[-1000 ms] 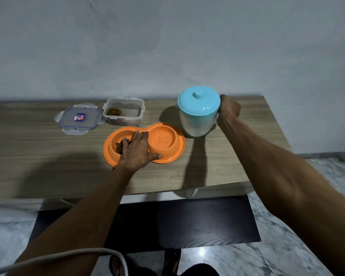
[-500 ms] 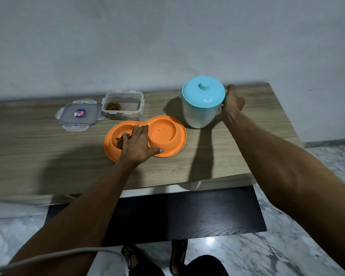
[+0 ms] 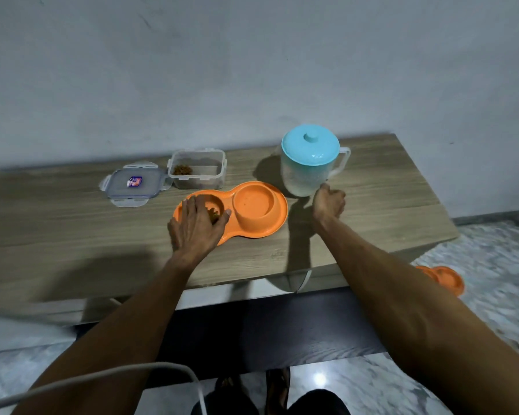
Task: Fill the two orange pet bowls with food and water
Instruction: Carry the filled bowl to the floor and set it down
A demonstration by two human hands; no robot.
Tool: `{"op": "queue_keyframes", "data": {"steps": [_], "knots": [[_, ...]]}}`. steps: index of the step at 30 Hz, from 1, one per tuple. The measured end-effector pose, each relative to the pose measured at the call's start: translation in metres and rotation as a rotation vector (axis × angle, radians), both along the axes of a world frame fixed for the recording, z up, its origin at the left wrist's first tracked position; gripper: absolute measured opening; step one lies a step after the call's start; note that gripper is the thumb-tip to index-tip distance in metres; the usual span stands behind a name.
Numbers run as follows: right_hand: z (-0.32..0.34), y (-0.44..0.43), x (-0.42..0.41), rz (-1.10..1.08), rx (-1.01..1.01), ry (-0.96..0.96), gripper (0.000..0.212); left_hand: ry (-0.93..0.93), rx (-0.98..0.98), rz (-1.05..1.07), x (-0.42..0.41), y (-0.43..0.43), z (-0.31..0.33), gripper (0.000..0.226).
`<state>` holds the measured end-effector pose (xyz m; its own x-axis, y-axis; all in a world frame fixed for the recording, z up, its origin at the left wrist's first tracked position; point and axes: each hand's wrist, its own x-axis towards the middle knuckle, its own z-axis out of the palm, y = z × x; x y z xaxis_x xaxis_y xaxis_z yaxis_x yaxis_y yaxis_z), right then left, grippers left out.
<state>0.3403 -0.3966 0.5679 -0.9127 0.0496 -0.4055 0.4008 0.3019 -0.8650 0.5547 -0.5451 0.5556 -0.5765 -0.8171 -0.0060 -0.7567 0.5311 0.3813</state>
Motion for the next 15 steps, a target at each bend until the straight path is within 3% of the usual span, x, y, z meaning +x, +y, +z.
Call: {"op": "queue_keyframes", "data": {"steps": [10, 15], "knots": [[-0.014, -0.040, 0.056, 0.327, 0.264, -0.003, 0.074, 0.026, 0.277, 0.303, 0.039, -0.034, -0.010, 0.076], [-0.024, -0.042, 0.063, 0.309, 0.328, 0.011, 0.064, 0.006, 0.330, 0.311, 0.038, -0.045, -0.010, 0.067]]}}
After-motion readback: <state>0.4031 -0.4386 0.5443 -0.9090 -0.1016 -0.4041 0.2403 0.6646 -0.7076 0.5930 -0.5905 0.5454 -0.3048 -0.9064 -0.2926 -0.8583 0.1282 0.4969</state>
